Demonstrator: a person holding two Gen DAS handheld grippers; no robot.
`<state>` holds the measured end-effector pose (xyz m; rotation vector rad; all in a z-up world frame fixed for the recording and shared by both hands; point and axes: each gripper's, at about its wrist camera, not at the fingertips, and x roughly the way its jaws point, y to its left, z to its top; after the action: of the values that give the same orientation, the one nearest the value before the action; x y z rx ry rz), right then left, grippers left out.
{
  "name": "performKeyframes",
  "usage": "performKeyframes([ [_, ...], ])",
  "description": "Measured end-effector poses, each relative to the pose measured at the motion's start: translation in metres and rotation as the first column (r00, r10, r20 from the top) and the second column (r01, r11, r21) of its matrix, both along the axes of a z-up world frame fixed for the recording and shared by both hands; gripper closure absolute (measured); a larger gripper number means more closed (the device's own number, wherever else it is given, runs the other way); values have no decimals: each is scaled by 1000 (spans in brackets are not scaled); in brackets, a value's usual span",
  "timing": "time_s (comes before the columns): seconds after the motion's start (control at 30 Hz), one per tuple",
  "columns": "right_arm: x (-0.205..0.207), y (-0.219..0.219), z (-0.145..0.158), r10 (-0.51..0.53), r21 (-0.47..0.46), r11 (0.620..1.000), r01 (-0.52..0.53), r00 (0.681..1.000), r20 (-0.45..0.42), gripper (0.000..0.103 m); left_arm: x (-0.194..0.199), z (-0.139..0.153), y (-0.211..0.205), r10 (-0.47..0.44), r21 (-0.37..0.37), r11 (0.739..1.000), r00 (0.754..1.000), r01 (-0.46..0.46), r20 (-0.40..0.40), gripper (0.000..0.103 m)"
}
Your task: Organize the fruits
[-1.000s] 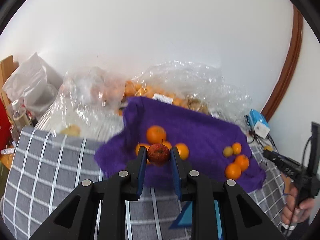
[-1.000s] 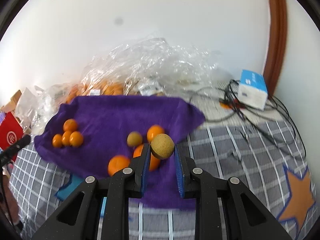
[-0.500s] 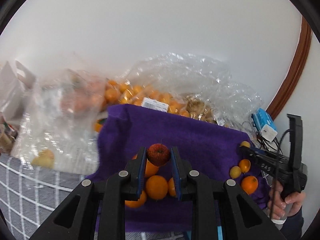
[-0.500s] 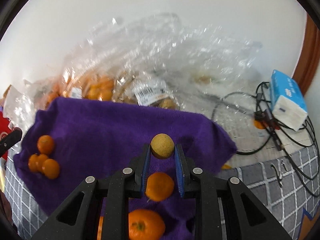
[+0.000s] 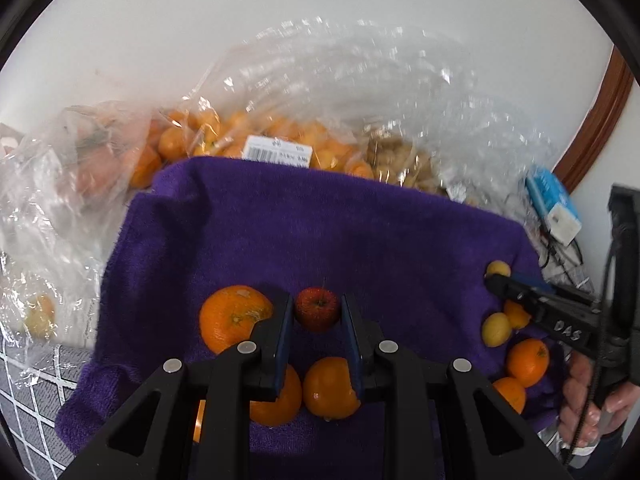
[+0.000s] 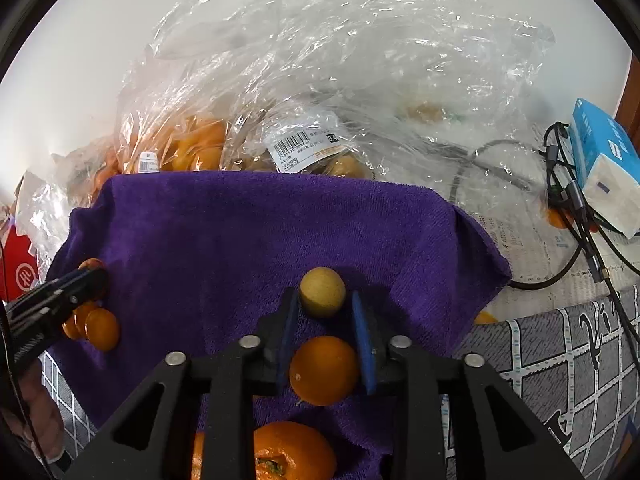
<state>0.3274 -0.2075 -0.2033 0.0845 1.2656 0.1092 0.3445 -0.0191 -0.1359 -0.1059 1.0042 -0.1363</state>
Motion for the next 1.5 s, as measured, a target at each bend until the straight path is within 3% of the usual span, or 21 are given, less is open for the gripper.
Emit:
performKeyframes([
  [0.1,-4,-1,6,3,-12,1000,-3,1000,19,60,0,-5,-3,-2,10,1000,1000,2,-3,80],
  [0.27,-20,1,21,17,-63,998,-13,998,62,55,0,-9,-11,-28,39,999,999,30,-39,80],
  [0.4,-33,-5,37,-10,-68,998,16,996,89,52,-12,4,-14,-22,68,997,1000,22,-8,63],
  [0.5,-48,-15,56,-38,-66,997,44,995,94,52,-30,23,-8,-13,66,998,1000,11,27,57],
  [0.63,-77,-19,84,-58,-108,991,74,988,141,52,-75,46,-3,-10,47,999,998,6,68,49],
  [0.83,-130,-19,119,-83,-100,990,102,980,182,52,-145,71,1,19,49,998,991,-26,135,39],
  [1.0,-185,-16,154,-92,-101,987,122,960,264,23,-196,96,2,33,70,996,976,-49,214,30],
  [1.27,-259,-9,194,-70,-111,987,117,931,358,6,-262,119,-1,57,45,996,959,-72,278,18],
  [1.4,-283,-8,199,-75,-123,984,127,931,356,5,-286,120,-7,33,68,996,957,-54,287,8],
  [1.5,-300,-8,202,-72,-128,984,126,931,357,4,-302,123,-11,29,69,996,948,-53,317,8],
])
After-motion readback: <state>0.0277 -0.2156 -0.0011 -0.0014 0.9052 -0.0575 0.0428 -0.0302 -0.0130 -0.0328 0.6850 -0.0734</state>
